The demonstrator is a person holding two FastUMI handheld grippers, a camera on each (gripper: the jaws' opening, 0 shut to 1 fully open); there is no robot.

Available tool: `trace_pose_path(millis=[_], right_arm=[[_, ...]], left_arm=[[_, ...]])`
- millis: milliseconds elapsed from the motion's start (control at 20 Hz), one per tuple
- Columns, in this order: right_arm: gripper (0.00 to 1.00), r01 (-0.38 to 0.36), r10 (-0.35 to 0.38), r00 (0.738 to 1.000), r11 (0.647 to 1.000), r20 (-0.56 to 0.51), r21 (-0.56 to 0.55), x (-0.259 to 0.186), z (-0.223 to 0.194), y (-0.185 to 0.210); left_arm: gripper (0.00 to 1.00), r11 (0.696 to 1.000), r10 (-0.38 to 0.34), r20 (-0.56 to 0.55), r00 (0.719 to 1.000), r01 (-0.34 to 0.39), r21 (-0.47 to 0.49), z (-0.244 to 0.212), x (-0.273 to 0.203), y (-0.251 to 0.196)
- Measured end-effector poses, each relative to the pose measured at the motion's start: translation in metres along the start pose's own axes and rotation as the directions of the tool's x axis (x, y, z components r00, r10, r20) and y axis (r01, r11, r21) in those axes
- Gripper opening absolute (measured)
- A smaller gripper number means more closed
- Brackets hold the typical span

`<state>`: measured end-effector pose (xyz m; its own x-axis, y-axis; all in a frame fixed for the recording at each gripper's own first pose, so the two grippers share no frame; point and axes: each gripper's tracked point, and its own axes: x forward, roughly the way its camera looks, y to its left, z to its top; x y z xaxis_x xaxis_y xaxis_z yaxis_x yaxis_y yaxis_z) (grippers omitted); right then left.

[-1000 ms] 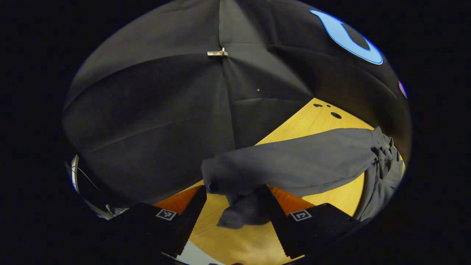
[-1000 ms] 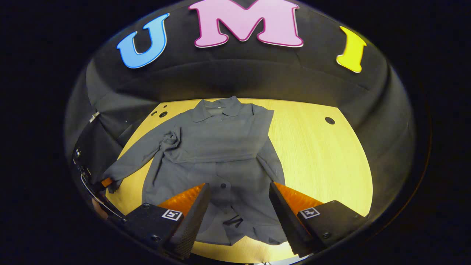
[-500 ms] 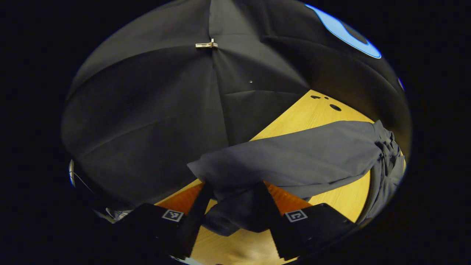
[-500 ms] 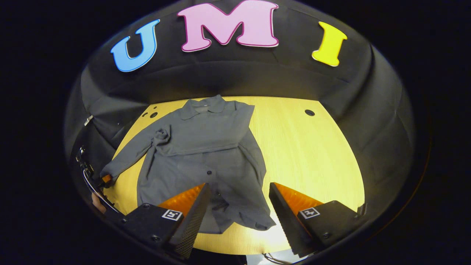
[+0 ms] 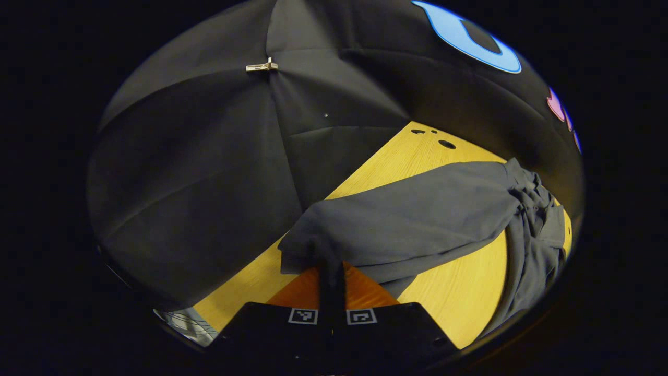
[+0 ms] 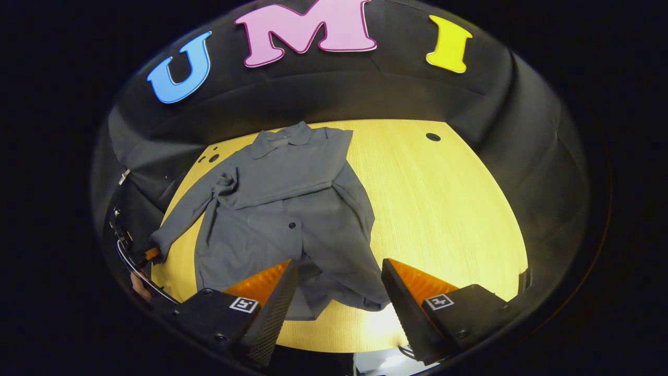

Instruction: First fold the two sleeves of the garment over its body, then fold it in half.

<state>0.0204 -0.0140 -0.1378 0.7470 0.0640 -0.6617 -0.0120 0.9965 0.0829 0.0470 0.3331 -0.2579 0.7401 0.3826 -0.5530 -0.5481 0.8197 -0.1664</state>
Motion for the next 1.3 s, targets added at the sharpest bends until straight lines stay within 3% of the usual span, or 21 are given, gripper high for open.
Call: trace_pose_path(millis=[200, 500, 750, 1000, 1300], right_arm=[[0.99, 0.02, -0.021, 1.0, 1.0, 0.013, 0.02, 0.013, -0.003, -0.013], [0.99, 0.008, -0.007, 1.0, 0.999, -0.026, 0.045, 0.034, -0.01, -0.029], [0.99, -0.001, 0.004, 0.999, 0.996, -0.031, 0.085, 0.044, -0.017, -0.039], [0.99, -0.022, 0.032, 0.996, 0.992, -0.079, 0.123, 0.054, -0.036, -0.048], [0.99, -0.009, 0.023, 0.997, 0.983, -0.076, 0.184, 0.058, -0.041, -0.076]], left_arm=[[0.05, 0.997, 0.023, 0.033, 0.999, -0.025, 0.069, 0.022, -0.015, -0.008], [0.05, 0.998, -0.05, 0.125, 0.991, 0.044, 0.05, 0.082, -0.05, -0.067], [0.05, 0.974, -0.163, 0.224, 0.961, 0.121, 0.191, 0.144, -0.082, -0.153], [0.06, 0.895, -0.309, 0.262, 0.914, 0.186, 0.405, 0.167, -0.114, -0.262], [0.06, 0.791, -0.515, 0.132, 0.847, 0.41, 0.454, 0.117, -0.14, -0.405]])
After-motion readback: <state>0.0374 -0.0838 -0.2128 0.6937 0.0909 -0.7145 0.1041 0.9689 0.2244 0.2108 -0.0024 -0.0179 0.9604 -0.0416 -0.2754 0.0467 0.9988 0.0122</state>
